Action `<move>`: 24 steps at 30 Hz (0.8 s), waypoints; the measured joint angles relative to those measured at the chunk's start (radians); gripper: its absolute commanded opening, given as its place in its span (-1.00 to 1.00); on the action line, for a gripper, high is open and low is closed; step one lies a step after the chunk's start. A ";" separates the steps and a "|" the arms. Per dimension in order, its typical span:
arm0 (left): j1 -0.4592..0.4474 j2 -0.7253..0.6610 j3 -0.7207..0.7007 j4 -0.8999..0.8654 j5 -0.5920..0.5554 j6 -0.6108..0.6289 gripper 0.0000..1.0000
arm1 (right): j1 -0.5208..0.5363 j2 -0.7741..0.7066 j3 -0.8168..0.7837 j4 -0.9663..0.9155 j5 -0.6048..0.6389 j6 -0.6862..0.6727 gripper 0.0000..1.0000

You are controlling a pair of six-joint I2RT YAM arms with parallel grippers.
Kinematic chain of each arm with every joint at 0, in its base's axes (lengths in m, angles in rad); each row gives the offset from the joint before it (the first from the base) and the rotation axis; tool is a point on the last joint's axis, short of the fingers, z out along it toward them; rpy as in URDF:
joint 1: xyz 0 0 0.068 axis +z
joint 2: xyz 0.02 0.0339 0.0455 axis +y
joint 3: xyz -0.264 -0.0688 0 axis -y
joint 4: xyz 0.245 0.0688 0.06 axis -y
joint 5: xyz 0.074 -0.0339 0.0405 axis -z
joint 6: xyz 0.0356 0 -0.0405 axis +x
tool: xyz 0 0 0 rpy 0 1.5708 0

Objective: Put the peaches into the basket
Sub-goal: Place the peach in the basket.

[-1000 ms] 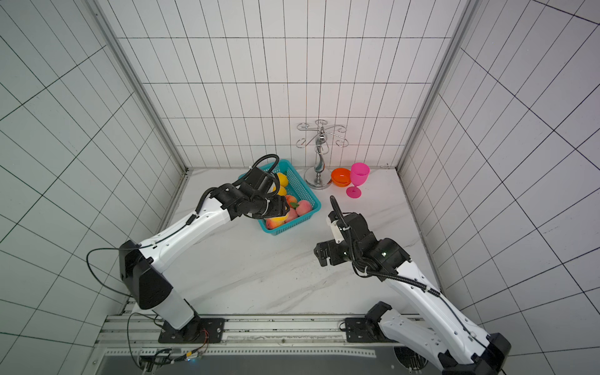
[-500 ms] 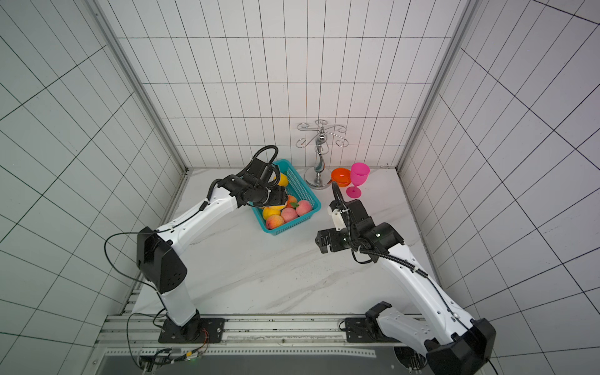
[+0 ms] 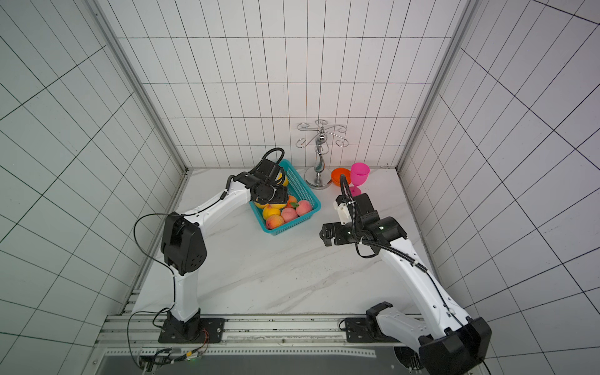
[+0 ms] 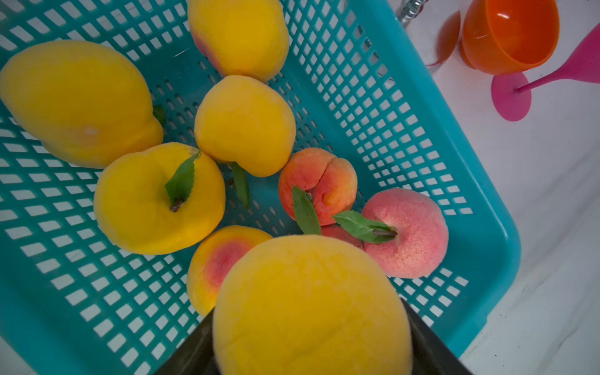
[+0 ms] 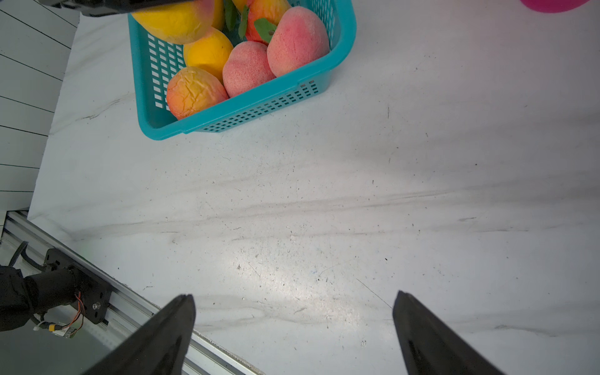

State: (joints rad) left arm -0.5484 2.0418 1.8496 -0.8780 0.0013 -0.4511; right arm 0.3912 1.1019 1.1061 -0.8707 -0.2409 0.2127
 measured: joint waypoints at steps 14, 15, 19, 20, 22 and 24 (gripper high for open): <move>0.014 0.089 0.048 -0.018 -0.024 0.042 0.40 | -0.035 0.010 0.000 -0.007 -0.005 -0.009 0.97; 0.014 0.090 0.049 -0.017 -0.024 0.043 0.40 | -0.037 0.010 0.000 -0.008 -0.005 -0.009 0.97; 0.014 0.091 0.054 -0.017 -0.024 0.045 0.41 | -0.045 0.010 0.000 -0.009 -0.005 -0.012 0.98; 0.014 0.092 0.054 -0.017 -0.024 0.045 0.41 | -0.047 0.010 0.000 -0.009 -0.005 -0.012 0.98; 0.014 0.095 0.054 -0.016 -0.024 0.045 0.43 | -0.051 0.010 0.000 -0.009 -0.006 -0.012 0.97; 0.014 0.095 0.054 -0.016 -0.024 0.044 0.47 | -0.053 0.010 0.000 -0.009 -0.006 -0.012 0.98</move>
State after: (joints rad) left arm -0.5346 2.1368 1.9038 -0.8936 -0.0223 -0.4068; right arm 0.3382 1.1114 1.1065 -0.8799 -0.2470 0.2008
